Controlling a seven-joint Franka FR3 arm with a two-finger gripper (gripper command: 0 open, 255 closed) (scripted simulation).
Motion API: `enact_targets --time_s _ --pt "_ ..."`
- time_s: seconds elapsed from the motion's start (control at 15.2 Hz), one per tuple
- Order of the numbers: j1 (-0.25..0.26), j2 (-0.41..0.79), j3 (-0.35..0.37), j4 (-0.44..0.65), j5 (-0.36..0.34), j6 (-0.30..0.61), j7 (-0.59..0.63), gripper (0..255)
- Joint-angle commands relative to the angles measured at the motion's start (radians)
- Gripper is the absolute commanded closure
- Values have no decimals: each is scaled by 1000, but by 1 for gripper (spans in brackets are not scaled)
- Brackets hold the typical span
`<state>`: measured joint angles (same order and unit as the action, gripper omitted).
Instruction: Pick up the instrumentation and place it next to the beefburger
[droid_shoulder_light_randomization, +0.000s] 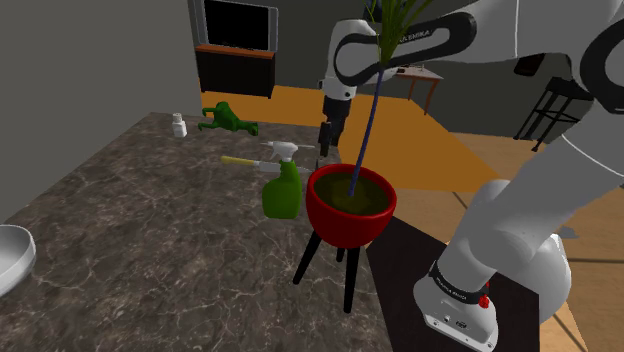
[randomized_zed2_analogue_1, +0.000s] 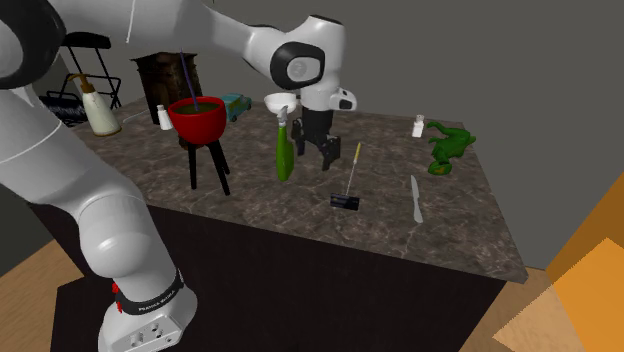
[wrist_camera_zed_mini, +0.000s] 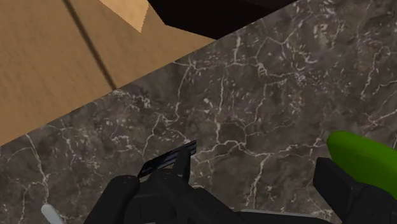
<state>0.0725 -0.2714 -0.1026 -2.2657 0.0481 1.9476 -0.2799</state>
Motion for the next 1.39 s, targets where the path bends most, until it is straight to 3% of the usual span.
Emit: enact_targets --time_s 0.0,0.53,1.06,1.32 --pt "12 79 -1 51 0 34 -47 0" --pt "37 378 14 281 4 129 -219 0" --pt "54 670 53 579 -12 154 -356 0" --pt "56 710 57 588 -13 186 -366 0"
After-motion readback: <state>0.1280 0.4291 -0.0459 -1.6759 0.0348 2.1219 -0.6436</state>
